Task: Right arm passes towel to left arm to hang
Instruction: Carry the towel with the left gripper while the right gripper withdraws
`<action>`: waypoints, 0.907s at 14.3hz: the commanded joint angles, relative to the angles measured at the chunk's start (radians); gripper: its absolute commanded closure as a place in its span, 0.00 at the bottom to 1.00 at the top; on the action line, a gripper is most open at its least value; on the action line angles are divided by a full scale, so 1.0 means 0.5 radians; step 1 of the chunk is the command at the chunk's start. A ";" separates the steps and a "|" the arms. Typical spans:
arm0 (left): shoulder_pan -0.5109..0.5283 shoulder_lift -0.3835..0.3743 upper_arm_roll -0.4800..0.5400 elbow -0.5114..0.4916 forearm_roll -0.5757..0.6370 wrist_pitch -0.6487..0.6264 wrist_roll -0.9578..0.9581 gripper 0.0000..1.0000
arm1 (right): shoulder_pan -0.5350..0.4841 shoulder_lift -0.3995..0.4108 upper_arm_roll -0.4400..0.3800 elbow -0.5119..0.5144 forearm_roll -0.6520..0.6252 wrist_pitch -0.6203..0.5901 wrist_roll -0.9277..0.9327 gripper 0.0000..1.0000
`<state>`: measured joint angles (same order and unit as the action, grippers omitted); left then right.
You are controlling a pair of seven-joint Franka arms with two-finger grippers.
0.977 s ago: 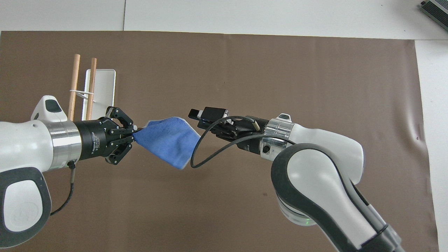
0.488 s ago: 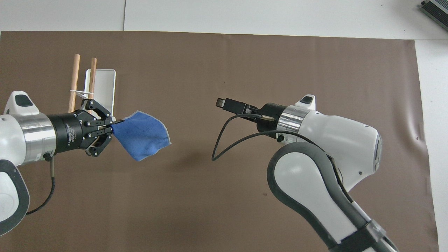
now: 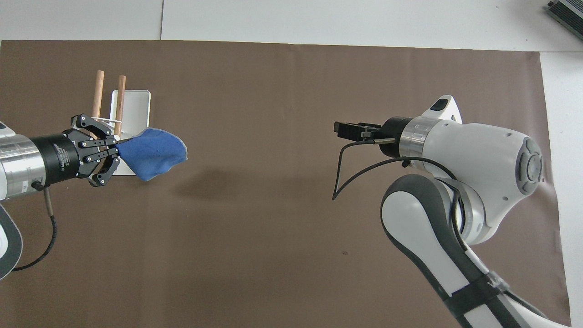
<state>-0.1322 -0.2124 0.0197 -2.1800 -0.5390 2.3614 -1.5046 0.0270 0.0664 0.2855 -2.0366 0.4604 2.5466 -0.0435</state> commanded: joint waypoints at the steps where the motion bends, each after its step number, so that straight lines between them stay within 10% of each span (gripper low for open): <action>1: 0.049 0.133 -0.018 0.049 -0.014 0.164 -0.105 1.00 | -0.023 -0.004 0.015 0.078 -0.511 -0.199 0.337 0.00; 5: 0.148 0.351 -0.015 0.261 -0.020 0.168 -0.129 1.00 | -0.054 -0.010 0.003 0.348 -1.083 -0.745 0.752 0.00; 13: 0.381 0.563 -0.015 0.412 -0.404 0.349 -0.120 1.00 | -0.036 -0.123 -0.377 0.818 -1.090 -1.592 0.578 0.00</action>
<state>0.0269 0.0459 0.0219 -1.9955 -0.6811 2.5133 -1.5597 0.0142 0.0265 0.1271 -1.6507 -0.0788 1.7986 0.2827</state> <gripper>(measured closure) 0.965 0.000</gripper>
